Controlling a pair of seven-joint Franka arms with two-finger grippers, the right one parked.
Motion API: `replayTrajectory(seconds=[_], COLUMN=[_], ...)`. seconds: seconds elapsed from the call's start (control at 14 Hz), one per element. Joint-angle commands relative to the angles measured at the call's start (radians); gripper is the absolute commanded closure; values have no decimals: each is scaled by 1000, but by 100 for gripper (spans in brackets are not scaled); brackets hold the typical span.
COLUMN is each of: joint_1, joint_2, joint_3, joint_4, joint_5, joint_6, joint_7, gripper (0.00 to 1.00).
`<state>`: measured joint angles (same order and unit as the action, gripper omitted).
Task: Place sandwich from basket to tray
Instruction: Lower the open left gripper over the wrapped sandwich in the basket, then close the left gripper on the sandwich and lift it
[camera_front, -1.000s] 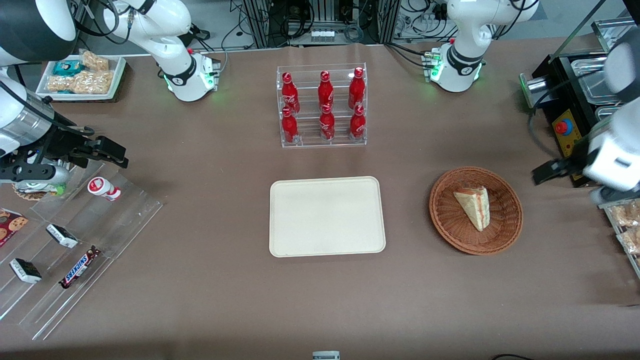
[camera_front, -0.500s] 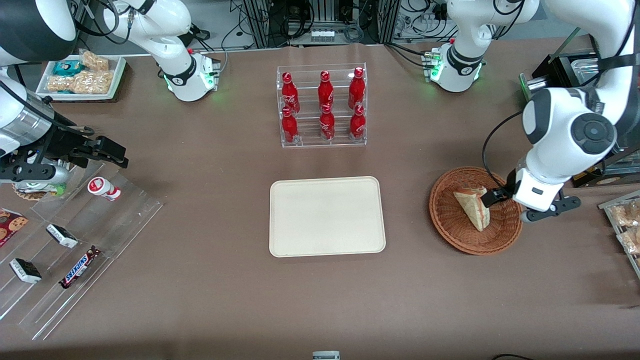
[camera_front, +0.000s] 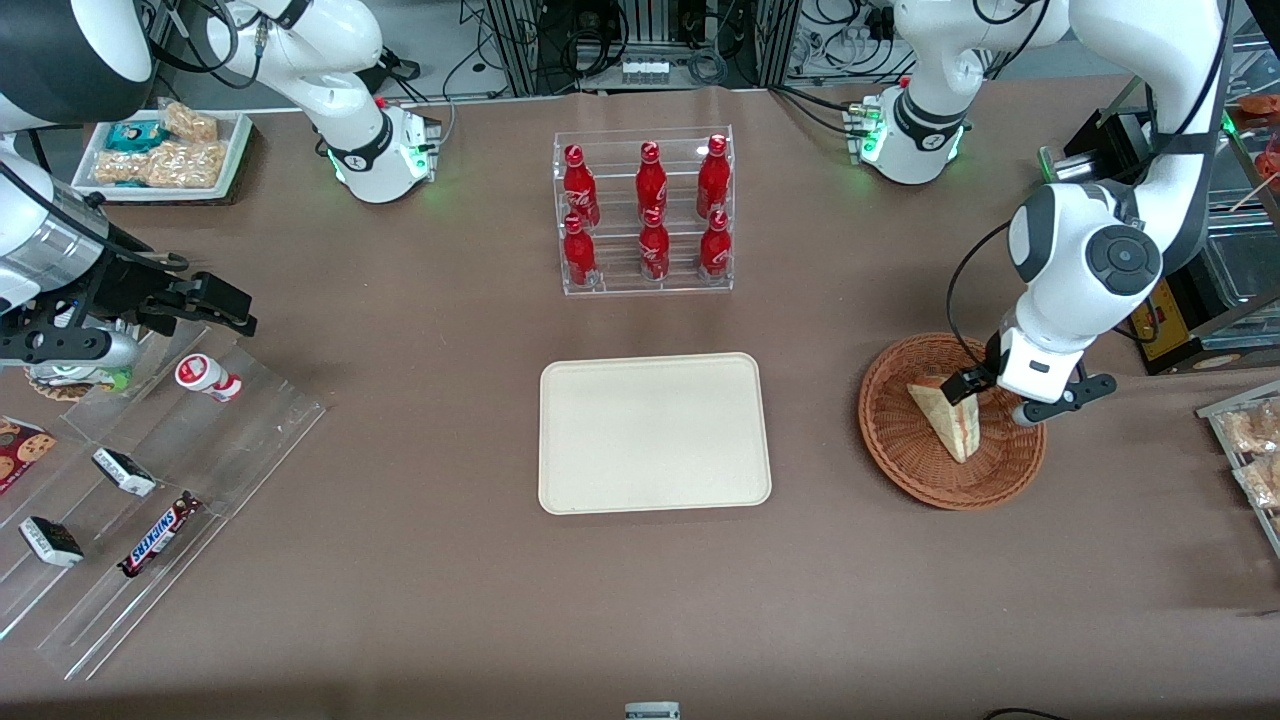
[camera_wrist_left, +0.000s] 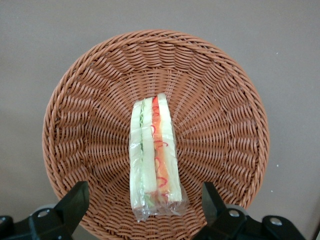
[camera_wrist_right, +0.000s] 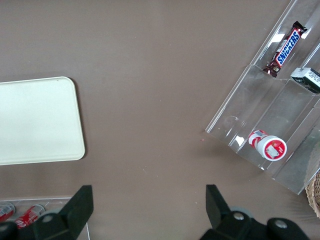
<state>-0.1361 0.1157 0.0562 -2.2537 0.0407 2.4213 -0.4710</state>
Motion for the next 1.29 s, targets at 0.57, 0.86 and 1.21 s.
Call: replayTrajectory(seconds=[0.57,0.86,1.21], joint_1=[-11,-11,-23], joint_2=[105,107,54], joint_3=[1,-3,-143], joint_4=[-67,0,308], joint_5=[-8,-8,-5], joint_6=[167,132,-296], joint_7=[-58,-92,-94], gripper=[76,100,100])
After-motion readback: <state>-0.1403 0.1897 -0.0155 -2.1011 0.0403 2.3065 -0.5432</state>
